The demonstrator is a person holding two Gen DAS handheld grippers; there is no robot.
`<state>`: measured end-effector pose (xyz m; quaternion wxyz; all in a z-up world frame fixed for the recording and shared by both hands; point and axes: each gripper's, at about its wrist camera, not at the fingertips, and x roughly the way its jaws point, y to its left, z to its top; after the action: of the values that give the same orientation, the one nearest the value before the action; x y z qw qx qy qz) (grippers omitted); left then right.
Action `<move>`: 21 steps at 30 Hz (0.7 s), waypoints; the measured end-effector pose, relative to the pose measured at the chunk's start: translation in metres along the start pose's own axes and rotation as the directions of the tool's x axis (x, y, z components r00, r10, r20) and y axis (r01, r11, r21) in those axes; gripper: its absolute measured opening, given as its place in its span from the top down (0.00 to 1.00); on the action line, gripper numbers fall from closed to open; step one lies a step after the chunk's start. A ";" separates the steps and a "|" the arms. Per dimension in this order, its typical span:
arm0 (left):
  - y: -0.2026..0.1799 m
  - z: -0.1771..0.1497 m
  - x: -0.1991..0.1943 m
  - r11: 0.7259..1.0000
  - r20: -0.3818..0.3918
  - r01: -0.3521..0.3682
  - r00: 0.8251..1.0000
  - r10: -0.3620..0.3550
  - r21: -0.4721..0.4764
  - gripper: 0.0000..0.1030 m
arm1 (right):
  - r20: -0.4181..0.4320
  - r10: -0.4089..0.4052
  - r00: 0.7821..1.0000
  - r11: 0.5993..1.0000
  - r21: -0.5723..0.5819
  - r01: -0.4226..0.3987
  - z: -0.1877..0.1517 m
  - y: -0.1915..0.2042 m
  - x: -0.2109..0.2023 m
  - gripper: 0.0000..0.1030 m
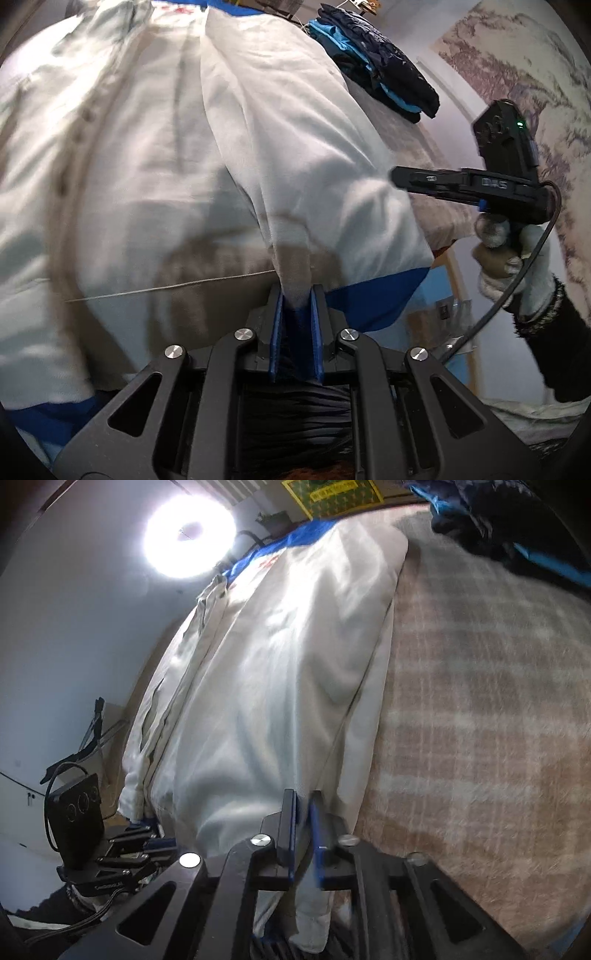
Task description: Fold large clothes
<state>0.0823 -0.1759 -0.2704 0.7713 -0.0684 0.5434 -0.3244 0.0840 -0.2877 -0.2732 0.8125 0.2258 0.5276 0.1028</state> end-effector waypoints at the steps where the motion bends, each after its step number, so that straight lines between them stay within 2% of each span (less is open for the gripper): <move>1: 0.000 -0.001 -0.006 1.000 0.011 -0.005 1.000 0.005 0.002 0.89 | 0.027 -0.011 1.000 1.000 -0.001 0.011 -0.004 0.000 -0.008 0.68; 4: -0.001 -0.006 -0.022 1.000 0.051 -0.024 0.998 0.023 0.009 0.86 | 0.063 -0.004 0.998 1.000 0.020 0.003 -0.020 -0.007 -0.028 0.67; 7: -0.009 -0.013 -0.035 0.998 0.096 -0.051 0.994 0.047 0.038 0.86 | 0.127 0.043 0.991 0.997 0.055 -0.050 -0.045 -0.012 -0.054 0.66; 11: -0.026 -0.019 -0.044 0.995 0.142 -0.058 0.989 0.045 0.085 0.86 | 0.233 0.053 0.971 0.996 0.060 -0.069 -0.085 -0.012 -0.091 0.62; 12: -0.031 -0.020 -0.045 0.994 0.148 -0.050 0.988 0.035 0.099 0.86 | 0.253 0.058 0.966 0.995 0.059 -0.075 -0.094 -0.011 -0.099 0.58; 13: -0.039 -0.020 -0.043 0.992 0.150 -0.046 0.988 0.028 0.118 0.86 | 0.265 0.064 0.962 0.995 0.059 -0.083 -0.100 -0.011 -0.103 0.55; 17: -0.074 -0.014 -0.023 0.973 0.135 -0.035 0.991 0.004 0.227 0.86 | 0.313 0.067 0.947 0.994 0.066 -0.092 -0.132 -0.009 -0.125 0.55; 21: -0.099 -0.007 0.012 0.956 0.109 -0.051 0.994 0.020 0.288 0.78 | 0.369 0.046 0.928 0.991 0.103 -0.090 -0.160 -0.015 -0.145 0.55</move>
<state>0.0361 -0.2582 -0.2378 0.8061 0.0383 0.4498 -0.3825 -0.1224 -0.3181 -0.2175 0.8777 0.3067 0.3640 0.0559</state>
